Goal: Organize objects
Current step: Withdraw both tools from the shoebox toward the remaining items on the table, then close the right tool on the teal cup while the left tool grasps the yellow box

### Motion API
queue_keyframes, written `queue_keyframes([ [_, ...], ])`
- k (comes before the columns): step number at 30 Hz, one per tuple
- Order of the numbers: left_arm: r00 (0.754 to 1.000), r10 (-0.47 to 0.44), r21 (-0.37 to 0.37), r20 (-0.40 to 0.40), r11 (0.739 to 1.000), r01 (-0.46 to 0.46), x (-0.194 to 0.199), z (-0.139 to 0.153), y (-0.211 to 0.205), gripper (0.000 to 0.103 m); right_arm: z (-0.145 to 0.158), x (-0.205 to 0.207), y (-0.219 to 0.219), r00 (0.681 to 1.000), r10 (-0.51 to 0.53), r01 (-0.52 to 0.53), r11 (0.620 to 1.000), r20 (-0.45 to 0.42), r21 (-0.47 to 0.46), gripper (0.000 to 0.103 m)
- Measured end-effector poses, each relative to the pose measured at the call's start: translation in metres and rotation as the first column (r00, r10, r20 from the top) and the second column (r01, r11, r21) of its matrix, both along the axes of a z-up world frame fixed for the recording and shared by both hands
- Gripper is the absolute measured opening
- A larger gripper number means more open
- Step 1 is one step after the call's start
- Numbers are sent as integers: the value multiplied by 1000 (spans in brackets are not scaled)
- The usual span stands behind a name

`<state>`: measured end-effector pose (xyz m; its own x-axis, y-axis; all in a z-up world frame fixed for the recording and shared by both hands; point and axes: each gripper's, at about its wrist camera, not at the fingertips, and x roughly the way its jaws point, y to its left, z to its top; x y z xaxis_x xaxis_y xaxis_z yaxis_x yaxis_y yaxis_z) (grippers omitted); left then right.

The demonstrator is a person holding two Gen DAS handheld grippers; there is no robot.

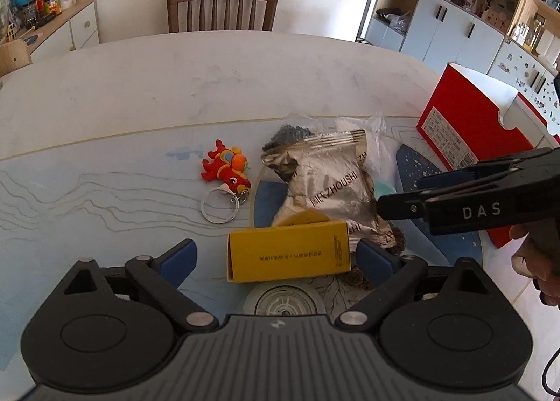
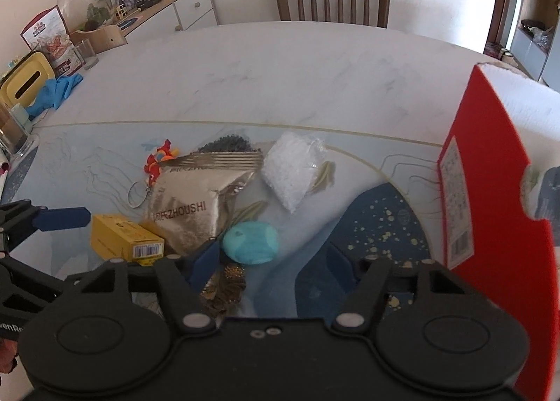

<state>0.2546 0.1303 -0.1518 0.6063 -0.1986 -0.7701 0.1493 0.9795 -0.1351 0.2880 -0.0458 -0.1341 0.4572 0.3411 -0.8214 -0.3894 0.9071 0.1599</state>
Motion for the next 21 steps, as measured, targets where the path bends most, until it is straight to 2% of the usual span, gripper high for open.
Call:
queue_keyframes([
  [3,1000,2,-4,-7,1000,-2,2,-1,1,88,-2,3,1,1000,11,-11,1000,-8,19,60],
  [7,1000,-1,-5,-14,1000,1,5,-3,1,85,-3,6,6,999,33,-33,999,-2,27,59],
  [11,1000,-4,-2,-26,1000,3,8,-4,0,73,-4,9,10,998,56,-56,998,1,25,57],
  [17,1000,0,5,-31,1000,0,10,-5,0,73,-6,11,10,998,66,-65,997,-16,50,46],
  [21,999,2,8,-32,1000,-2,11,-4,-1,72,-7,10,10,997,72,-70,996,-21,58,33],
])
